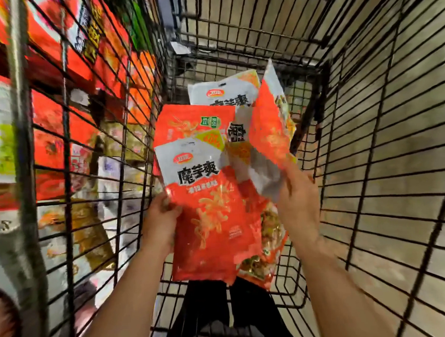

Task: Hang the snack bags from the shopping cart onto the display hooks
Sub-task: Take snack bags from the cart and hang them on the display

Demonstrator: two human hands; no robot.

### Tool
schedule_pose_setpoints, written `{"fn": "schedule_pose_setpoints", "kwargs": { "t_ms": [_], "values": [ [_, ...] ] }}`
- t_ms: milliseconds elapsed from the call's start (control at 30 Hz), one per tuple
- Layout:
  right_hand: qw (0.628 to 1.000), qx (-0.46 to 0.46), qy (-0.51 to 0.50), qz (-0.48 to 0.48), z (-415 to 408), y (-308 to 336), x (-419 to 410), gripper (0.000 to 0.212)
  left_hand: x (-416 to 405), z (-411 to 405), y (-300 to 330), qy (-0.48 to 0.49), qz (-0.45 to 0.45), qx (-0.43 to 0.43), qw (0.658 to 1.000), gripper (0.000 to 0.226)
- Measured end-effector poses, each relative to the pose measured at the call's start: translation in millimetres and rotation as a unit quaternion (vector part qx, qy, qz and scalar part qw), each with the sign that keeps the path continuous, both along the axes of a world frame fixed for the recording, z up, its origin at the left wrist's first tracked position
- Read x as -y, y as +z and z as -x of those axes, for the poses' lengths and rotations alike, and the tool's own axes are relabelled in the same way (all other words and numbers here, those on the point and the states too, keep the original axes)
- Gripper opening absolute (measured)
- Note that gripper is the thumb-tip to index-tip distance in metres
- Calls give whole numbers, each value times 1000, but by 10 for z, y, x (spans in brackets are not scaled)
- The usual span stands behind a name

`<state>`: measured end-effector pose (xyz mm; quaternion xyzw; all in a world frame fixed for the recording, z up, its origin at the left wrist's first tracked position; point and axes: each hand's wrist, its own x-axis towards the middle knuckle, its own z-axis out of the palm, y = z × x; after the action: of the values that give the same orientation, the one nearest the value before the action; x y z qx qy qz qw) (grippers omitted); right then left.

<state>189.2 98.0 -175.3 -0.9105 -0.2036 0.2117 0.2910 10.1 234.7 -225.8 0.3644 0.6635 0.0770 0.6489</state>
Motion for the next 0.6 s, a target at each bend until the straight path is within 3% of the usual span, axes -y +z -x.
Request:
{"fn": "schedule_pose_setpoints", "kwargs": {
  "t_ms": [100,167,233,400,500,600],
  "values": [
    [986,-44,162,12,451,-8,222,57,-24,-64,85,29,44,28,998,40],
    [961,7,270,57,671,-198,422,50,-28,-47,58,12,40,-2,999,42],
    [959,-19,276,58,778,-255,514,45,-16,2,9,14,31,-8,999,44],
    [971,-202,120,47,514,-164,337,60,74,19,17,5,4,15,1000,46],
    [980,-180,-25,86,250,-340,152,73,93,22,12,-13,1,31,999,47],
    [936,-312,-135,89,67,-453,46,83,83,39,-1,-26,10,58,998,50]
  ]
}}
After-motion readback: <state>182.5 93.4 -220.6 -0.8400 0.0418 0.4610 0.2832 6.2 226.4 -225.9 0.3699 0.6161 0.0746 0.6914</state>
